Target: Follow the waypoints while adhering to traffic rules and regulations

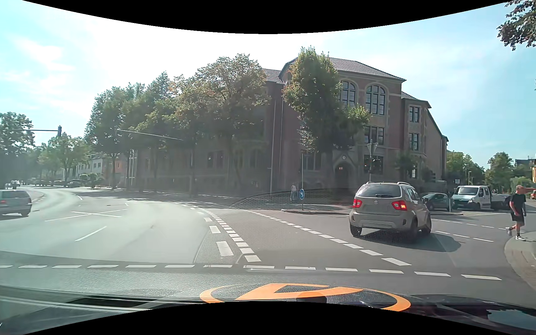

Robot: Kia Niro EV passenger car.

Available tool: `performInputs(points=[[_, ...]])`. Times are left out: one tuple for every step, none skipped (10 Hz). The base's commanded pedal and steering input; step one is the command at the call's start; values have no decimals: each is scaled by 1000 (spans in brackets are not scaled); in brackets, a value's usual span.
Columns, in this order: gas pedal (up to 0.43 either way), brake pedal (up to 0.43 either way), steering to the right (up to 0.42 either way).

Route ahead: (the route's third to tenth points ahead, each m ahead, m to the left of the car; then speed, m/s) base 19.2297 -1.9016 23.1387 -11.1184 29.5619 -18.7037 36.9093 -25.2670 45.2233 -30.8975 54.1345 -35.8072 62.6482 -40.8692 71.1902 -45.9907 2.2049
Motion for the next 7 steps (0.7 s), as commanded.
performInputs(points=[[0, 165, 78], [0, 177, 73], [0, 207, 73], [0, 238, 72], [0, 256, 72], [0, 262, 72], [0, 262, 71]])
